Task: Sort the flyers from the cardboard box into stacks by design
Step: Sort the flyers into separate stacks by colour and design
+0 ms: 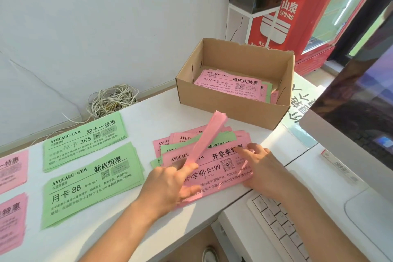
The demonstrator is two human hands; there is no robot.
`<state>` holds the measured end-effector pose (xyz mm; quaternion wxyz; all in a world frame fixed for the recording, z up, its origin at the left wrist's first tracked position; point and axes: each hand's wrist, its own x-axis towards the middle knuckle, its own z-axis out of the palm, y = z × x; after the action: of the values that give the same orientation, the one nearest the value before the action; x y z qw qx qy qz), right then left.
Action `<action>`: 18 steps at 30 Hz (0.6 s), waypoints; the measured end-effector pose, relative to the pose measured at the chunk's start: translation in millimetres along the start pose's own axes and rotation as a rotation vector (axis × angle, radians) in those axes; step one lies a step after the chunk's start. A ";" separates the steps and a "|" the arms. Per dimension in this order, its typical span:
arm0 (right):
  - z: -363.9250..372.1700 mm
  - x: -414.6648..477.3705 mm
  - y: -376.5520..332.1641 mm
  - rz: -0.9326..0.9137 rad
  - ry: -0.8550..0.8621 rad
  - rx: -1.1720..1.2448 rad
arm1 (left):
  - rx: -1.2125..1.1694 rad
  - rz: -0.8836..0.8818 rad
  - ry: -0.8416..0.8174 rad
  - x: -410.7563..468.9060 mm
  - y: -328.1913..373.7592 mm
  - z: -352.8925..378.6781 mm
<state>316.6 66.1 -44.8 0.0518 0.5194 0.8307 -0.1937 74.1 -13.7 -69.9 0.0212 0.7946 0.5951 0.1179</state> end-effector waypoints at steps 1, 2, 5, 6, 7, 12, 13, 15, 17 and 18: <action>-0.6 0.1 1.8 -0.013 0.014 0.027 | 0.060 0.012 -0.049 0.3 0.6 0.5; -1.1 0.3 3.8 -0.024 0.031 0.071 | 0.125 0.035 -0.073 1.1 -0.2 2.0; -5.1 0.0 8.0 0.013 0.053 0.259 | 0.158 0.034 -0.151 2.4 8.5 -5.4; -6.7 -0.1 8.3 0.042 0.068 0.332 | 0.107 -0.003 -0.183 3.9 11.8 -11.1; -8.0 -0.5 8.0 0.069 0.103 0.399 | 0.064 -0.043 -0.227 4.3 13.2 -14.5; -7.8 0.8 3.2 0.128 0.278 0.486 | -0.078 -0.097 -0.123 4.0 6.5 -9.1; -6.9 1.5 2.5 0.147 0.290 0.513 | -0.135 -0.110 -0.080 3.6 4.9 -7.8; -6.0 2.4 3.2 0.224 0.286 0.611 | -0.236 -0.188 -0.006 2.1 -0.3 -5.0; -5.1 2.7 5.2 0.295 0.274 0.637 | -0.353 -0.275 0.033 1.2 -4.1 -5.6; -3.6 2.8 6.6 0.307 0.273 0.627 | -0.399 -0.289 0.040 0.1 -4.7 -6.5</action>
<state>321.6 72.4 -44.1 -0.1926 0.6497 0.6426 -0.3576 68.3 -12.9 -64.4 0.1828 0.6787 0.6679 0.2445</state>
